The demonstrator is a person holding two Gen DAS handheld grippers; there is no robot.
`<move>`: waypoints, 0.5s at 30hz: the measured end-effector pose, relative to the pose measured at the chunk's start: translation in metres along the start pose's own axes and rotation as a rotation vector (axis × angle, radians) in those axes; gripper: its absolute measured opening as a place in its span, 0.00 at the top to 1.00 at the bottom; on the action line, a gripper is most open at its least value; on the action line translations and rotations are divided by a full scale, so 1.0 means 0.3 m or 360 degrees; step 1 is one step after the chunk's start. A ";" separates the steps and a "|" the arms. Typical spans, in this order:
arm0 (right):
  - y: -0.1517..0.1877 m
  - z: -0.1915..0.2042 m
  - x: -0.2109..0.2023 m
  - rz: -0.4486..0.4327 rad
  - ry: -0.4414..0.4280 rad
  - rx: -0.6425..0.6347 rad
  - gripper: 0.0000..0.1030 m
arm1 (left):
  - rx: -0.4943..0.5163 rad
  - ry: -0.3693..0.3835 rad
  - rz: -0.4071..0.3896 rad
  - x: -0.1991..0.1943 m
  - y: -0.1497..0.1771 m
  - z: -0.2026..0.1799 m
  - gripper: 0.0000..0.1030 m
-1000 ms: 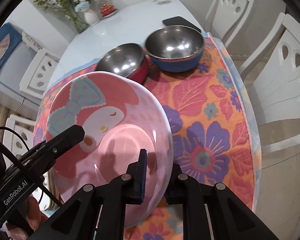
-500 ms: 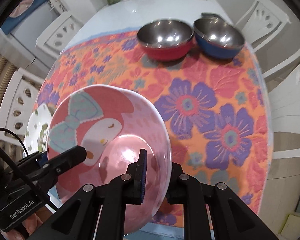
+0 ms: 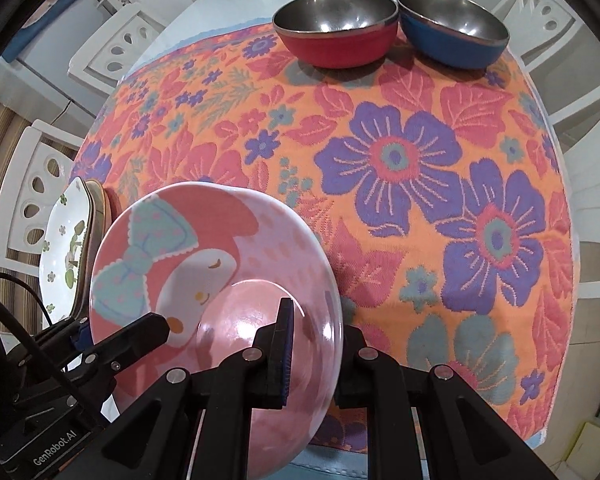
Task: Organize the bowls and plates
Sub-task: 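Carry the pink bowl with both grippers and lower it beside the plate stack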
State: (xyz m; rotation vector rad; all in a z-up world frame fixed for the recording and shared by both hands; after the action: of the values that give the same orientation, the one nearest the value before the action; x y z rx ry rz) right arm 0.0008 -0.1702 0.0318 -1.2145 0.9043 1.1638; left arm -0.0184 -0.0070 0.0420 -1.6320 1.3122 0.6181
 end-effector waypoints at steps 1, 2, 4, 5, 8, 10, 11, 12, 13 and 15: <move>0.003 -0.003 0.003 0.0004 -0.0002 0.0003 0.86 | 0.0002 -0.0001 0.0007 0.003 0.003 0.001 0.78; 0.005 -0.006 0.004 0.0008 -0.0003 0.0007 0.86 | 0.0003 -0.0001 0.0009 0.005 0.005 -0.001 0.78; 0.008 -0.012 0.006 0.0010 -0.0002 0.0014 0.86 | 0.0010 -0.0001 0.0020 0.009 0.010 -0.004 0.78; 0.008 -0.016 0.005 0.0009 0.0001 0.0014 0.86 | 0.0016 -0.0001 0.0024 0.010 0.012 -0.007 0.78; 0.012 -0.029 -0.005 0.0003 0.0005 0.0019 0.86 | 0.0032 0.0003 0.0026 0.010 0.012 -0.016 0.78; 0.013 -0.038 -0.012 0.0001 0.0007 0.0018 0.86 | 0.0048 0.0002 0.0027 0.008 0.013 -0.021 0.78; 0.014 -0.042 -0.016 0.0002 0.0006 0.0015 0.86 | 0.0056 0.0003 0.0031 0.007 0.014 -0.022 0.78; 0.015 -0.045 -0.019 0.0004 0.0004 0.0014 0.86 | 0.0064 0.0005 0.0035 0.005 0.015 -0.024 0.78; 0.017 -0.051 -0.023 0.0009 -0.0003 0.0011 0.86 | 0.0076 0.0007 0.0041 0.002 0.018 -0.025 0.78; 0.022 -0.061 -0.030 0.0021 -0.0013 0.0011 0.86 | 0.0099 0.0008 0.0046 -0.006 0.030 -0.026 0.78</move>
State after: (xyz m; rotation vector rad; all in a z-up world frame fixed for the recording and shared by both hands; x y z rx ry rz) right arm -0.0061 -0.1899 0.0360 -1.1992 0.9110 1.1747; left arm -0.0285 -0.0129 0.0440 -1.5676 1.3482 0.5851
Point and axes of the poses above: each gripper's, at about its wrist camera, not at the fingertips, and x roughly the way its jaws point, z to its left, y to its underside, the point moved 1 cm from there along x, roughly the way its jaws point, and after that the axes turned 5 degrees about y, right-handed, at the moved point
